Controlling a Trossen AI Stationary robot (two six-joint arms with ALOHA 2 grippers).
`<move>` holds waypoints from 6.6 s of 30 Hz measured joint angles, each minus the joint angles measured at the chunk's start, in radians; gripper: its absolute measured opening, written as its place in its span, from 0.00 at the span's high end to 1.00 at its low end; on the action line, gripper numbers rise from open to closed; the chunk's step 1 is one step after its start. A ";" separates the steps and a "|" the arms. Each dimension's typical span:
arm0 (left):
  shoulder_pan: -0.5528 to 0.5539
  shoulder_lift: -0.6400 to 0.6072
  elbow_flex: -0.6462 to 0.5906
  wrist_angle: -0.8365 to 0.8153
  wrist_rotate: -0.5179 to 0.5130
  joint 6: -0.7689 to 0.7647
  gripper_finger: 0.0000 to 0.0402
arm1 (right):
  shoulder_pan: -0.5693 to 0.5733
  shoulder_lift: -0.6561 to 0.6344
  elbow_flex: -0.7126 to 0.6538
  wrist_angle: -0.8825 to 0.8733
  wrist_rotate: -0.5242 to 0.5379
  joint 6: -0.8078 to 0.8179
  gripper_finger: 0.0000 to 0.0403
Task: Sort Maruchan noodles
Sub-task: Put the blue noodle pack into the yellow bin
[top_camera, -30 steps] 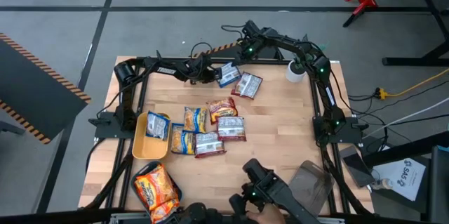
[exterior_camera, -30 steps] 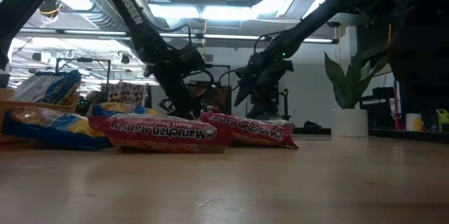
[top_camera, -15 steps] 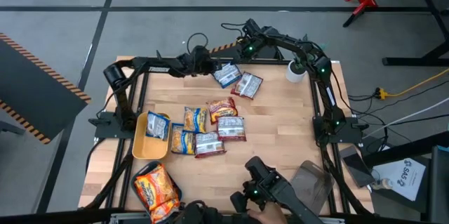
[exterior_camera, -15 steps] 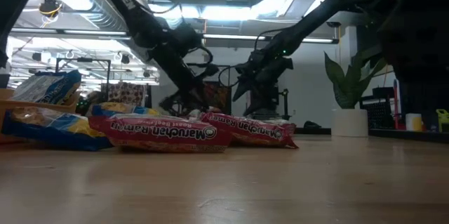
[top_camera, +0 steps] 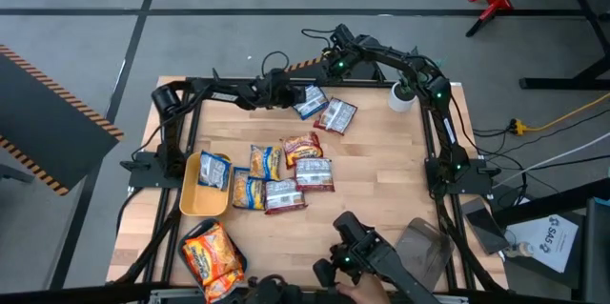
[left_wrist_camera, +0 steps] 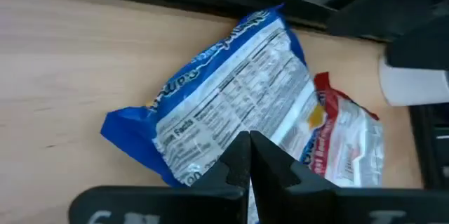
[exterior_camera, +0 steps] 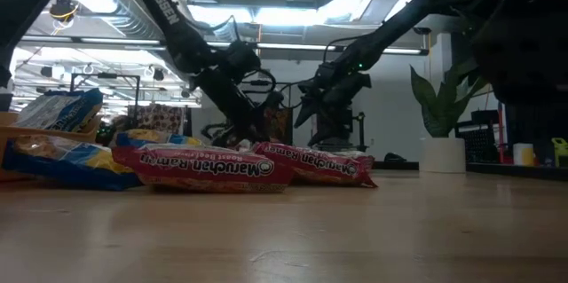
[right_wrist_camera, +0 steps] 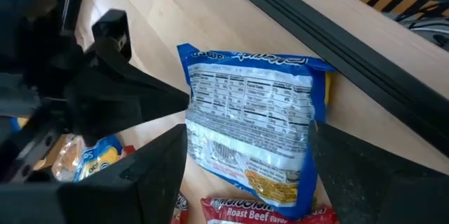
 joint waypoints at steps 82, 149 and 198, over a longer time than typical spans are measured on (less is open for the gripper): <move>-0.047 -0.513 0.024 -0.463 -0.045 0.167 1.00 | 0.167 -0.206 -0.167 0.202 0.198 0.164 0.76; -0.333 -1.452 0.026 -0.762 -0.134 0.250 1.00 | 0.893 0.299 0.475 0.525 0.668 -0.075 0.49; -0.334 -1.452 0.025 -0.842 -0.135 0.299 1.00 | 0.838 0.304 0.475 0.587 0.522 -0.057 0.65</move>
